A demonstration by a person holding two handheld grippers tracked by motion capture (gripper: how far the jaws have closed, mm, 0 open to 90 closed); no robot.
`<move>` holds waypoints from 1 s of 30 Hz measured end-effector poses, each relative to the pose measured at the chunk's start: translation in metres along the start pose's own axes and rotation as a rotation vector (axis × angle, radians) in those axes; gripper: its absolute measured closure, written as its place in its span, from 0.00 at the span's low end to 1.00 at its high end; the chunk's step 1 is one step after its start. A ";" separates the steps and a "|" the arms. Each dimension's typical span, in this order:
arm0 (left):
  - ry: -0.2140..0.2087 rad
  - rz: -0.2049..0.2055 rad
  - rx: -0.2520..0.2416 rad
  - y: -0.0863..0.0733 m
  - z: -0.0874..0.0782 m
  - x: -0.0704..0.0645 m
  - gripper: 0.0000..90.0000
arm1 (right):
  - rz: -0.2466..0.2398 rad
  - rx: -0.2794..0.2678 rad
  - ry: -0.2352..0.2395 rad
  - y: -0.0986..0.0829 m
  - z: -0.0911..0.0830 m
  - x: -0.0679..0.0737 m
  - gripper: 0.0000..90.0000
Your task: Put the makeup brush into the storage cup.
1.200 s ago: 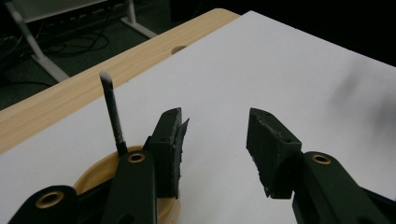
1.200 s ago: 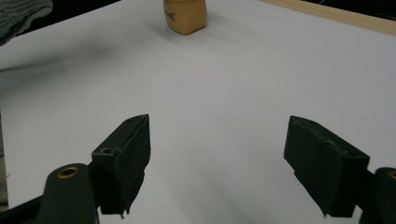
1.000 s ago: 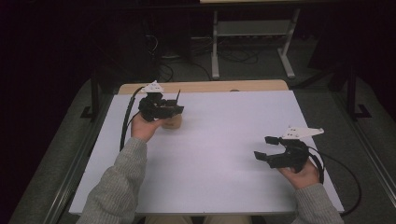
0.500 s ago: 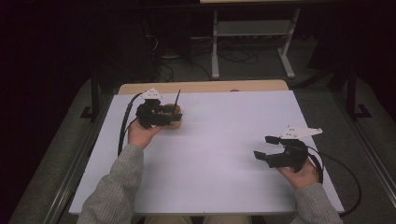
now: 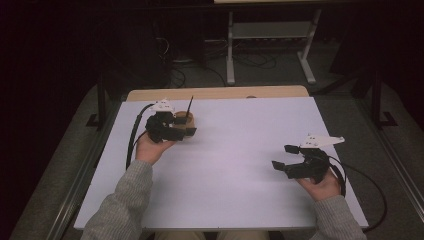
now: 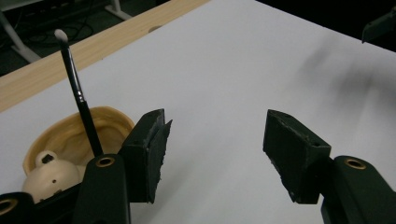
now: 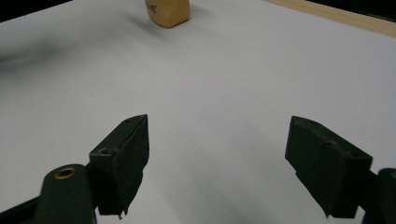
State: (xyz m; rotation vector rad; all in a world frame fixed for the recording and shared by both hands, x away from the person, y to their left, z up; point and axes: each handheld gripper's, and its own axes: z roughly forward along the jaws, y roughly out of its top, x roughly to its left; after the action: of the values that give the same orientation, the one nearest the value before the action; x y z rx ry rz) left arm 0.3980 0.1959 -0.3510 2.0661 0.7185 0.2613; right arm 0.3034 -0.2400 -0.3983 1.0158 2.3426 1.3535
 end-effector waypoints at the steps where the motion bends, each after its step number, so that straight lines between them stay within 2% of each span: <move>1: 0.000 0.001 0.002 -0.001 0.000 -0.001 0.42 | -0.001 0.001 0.000 0.000 0.000 0.000 0.23; 10: -0.016 0.000 0.001 -0.003 -0.001 -0.005 0.40 | 0.000 0.012 -0.006 0.000 0.000 -0.001 0.23; 21: -0.010 0.017 -0.009 -0.009 -0.007 -0.014 0.38 | -0.008 0.021 -0.018 -0.002 -0.001 -0.001 0.23; 30: 0.000 0.017 -0.004 -0.016 -0.008 -0.019 0.34 | -0.006 0.023 -0.024 -0.002 -0.002 -0.001 0.23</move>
State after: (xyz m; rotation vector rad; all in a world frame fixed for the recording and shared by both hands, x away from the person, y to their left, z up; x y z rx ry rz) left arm 0.3726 0.1969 -0.3576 2.0689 0.7007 0.2721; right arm 0.3019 -0.2426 -0.3995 1.0247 2.3474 1.3081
